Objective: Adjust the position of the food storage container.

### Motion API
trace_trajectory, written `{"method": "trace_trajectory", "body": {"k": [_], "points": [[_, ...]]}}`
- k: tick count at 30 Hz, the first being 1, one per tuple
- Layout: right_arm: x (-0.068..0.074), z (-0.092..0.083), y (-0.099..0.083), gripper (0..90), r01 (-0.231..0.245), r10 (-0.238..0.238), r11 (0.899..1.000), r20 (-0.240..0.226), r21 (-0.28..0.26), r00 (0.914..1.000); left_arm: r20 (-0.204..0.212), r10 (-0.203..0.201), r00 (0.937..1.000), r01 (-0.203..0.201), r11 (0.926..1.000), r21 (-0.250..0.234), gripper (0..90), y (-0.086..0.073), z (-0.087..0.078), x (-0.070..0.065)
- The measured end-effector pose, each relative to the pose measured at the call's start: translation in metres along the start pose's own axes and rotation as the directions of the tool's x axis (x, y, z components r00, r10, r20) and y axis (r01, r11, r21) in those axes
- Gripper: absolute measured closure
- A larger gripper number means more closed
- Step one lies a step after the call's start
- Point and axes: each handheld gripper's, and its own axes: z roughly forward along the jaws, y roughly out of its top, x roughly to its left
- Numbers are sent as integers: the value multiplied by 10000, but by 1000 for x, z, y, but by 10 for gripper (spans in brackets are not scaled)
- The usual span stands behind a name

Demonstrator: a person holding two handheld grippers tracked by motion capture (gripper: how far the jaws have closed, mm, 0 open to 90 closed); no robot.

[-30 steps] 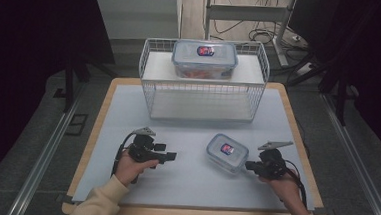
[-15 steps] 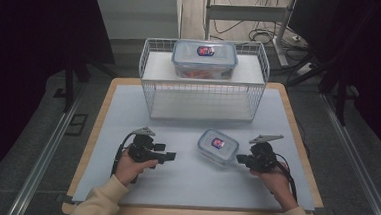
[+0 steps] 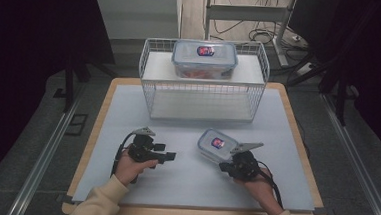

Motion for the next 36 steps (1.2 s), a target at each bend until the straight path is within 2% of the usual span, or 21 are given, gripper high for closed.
{"method": "trace_trajectory", "body": {"k": [6, 18, 22, 26, 30, 31, 32, 33, 34, 36], "points": [[-8, -4, -2, 896, -228, 231, 9997, 264, -107, 9994, 7, 0, 10000, 0, 10000, 16, 323, 0, 0, 1], [-46, -15, -4, 896, -1140, 1180, 9923, 921, -483, 9887, -17, -6, 10000, 6, 10000, 70, 323, 0, 1, 1], [-53, -14, -3, 896, -1287, 1338, 9900, 984, -572, 9861, -20, -25, 10000, 25, 10000, 93, 323, -1, 2, 1], [-53, -15, -4, 896, -1272, 1320, 9902, 910, -571, 9871, -30, -9, 10000, 9, 10000, 89, 323, -1, 2, 1], [-52, -26, -5, 896, -1284, 1342, 9892, 834, -710, 9874, -42, -8, 10000, 8, 10000, 33, 323, -1, 1, 1], [-55, -35, -5, 896, -1256, 1338, 9884, 992, -850, 9860, -37, -13, 10000, 13, 10000, 27, 323, -1, 0, 1], [-55, -35, -5, 896, -1256, 1338, 9884, 992, -850, 9860, -49, -70, 10000, 70, 10000, 18, 323, -1, 0, 2], [-58, -40, -4, 896, -1331, 1436, 9863, 1103, -971, 9835, -64, -114, 9999, 114, 9999, 3, 323, -1, 0, 2], [-68, -48, 1, 896, -1515, 1691, 9798, 1371, -1304, 9760, -73, -121, 9999, 121, 9999, -2, 323, -1, 0, 2], [-71, -50, 3, 896, -1533, 1733, 9783, 1452, -1392, 9741, -78, -129, 9999, 129, 9999, -2, 323, 0, 0, 2]]}}
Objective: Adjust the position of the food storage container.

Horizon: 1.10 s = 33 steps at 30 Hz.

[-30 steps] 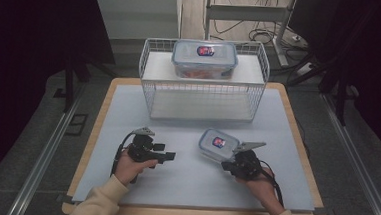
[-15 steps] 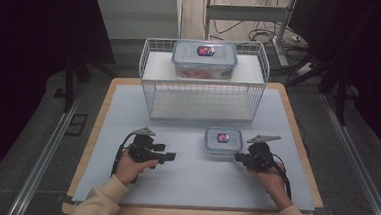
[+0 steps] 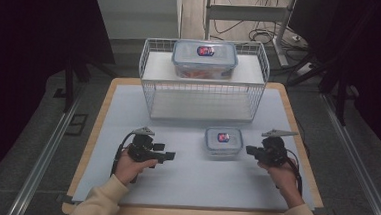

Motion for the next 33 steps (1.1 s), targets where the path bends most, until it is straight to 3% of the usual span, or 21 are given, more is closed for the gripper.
{"method": "trace_trajectory", "body": {"k": [1, 4, 6, 7, 9, 12, 13, 17, 24, 33], "points": [[-7, 2, 9, 896, -232, 235, 9995, 129, -190, 9996, -17, -9, 10000, 9, 10000, 10, 323, 0, 1, 0], [-14, 15, 21, 896, -100, 104, 9999, 511, -90, 9986, -34, 17, 10000, -17, 10000, 23, 323, 0, 1, 0], [-17, 25, 24, 896, -217, 213, 9997, 452, 84, 9987, -45, 27, 10000, -27, 10000, 19, 323, 0, 0, 1], [-17, 25, 24, 896, -217, 213, 9997, 452, 84, 9987, -53, 26, 10000, -26, 10000, 10, 323, 0, 0, 1], [-13, 43, 25, 897, -9, -27, 9983, 616, 583, 9981, -54, -28, 10000, 28, 10000, -9, 323, 0, -1, 2], [-13, 47, 25, 897, 23, -59, 9981, 587, 622, 9983, -102, -78, 9999, 78, 10000, -20, 324, 0, -1, 5], [-12, 49, 26, 897, -66, 44, 9983, 389, 579, 9992, -117, -145, 9998, 145, 9999, -45, 324, 0, -2, 6], [-5, 52, 28, 897, 35, -53, 9983, 301, 585, 9995, -136, -189, 9997, 187, 9997, -149, 325, 1, -5, 7], [20, 61, 31, 897, 607, -593, 9956, -227, 714, 9980, -183, -415, 9990, 410, 9988, -279, 325, 1, -9, 12], [29, 64, 30, 897, 620, -571, 9956, -691, 697, 9960, -236, -486, 9985, 479, 9984, -317, 325, 1, -9, 15]]}}
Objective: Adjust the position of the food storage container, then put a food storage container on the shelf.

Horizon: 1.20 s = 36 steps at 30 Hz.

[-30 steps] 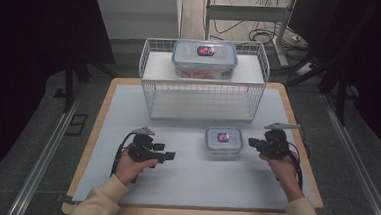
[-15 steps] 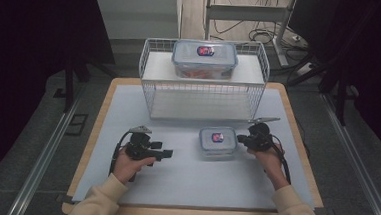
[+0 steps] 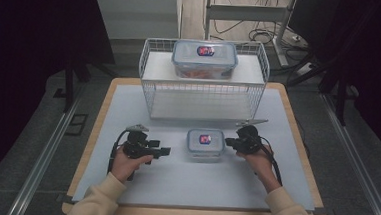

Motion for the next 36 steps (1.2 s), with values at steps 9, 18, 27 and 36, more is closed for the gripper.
{"method": "trace_trajectory", "body": {"k": [9, 18, 27, 36], "points": [[-3, -8, -1, 896, -68, 64, 9997, -182, -223, 9998, -136, -153, 9998, 152, 9999, -65, 308, 1, -1, 1], [-15, -20, -5, 821, -460, 409, 9972, -844, -593, 9956, -523, -401, 9978, 386, 9988, -299, 237, 6, -4, -6], [-19, -22, -2, 532, -743, 627, 9950, -1615, -665, 9849, -374, -732, 9966, 720, 9969, -315, 194, 22, 9, -4], [-22, -24, 0, 384, -1365, 1184, 9881, -2170, -703, 9690, 95, -747, 9972, 749, 9969, -229, 178, 43, 32, -16]]}}
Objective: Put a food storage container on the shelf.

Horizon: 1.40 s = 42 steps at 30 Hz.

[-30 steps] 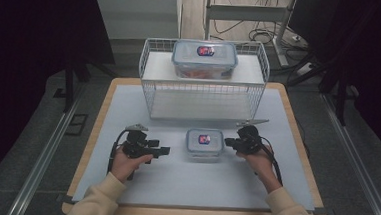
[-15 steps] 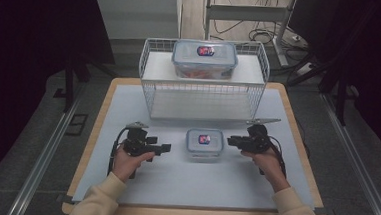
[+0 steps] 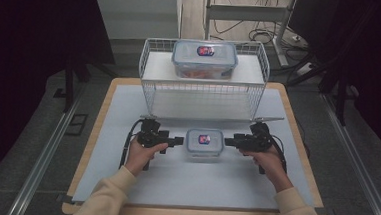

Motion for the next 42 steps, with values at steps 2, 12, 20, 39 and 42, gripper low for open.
{"method": "trace_trajectory", "body": {"k": [2, 12, 20, 39, 42], "points": [[-1, 2, 2, 361, -102, 102, 9999, -102, -14, 9999, 24, 35, 10000, -35, 10000, 80, 178, 4, 6, -2], [-8, 26, 11, 295, -637, 654, 9974, -505, 348, 9966, 533, -601, 9968, 568, 9965, 607, 177, 15, 33, 2], [-14, 30, 6, 273, -1084, 1130, 9918, -671, 678, 9913, 983, -1156, 9884, 1046, 9884, 1099, 209, 7, 42, 7], [-14, 41, -2, 420, -1944, 2163, 9708, -1627, 1406, 9627, 1906, -1763, 9657, 1493, 9777, 1480, 414, 1, 45, 10], [-12, 38, -3, 456, -1876, 2083, 9731, -1637, 1335, 9643, 1967, -1603, 9673, 1337, 9808, 1421, 446, 0, 42, 9]]}}
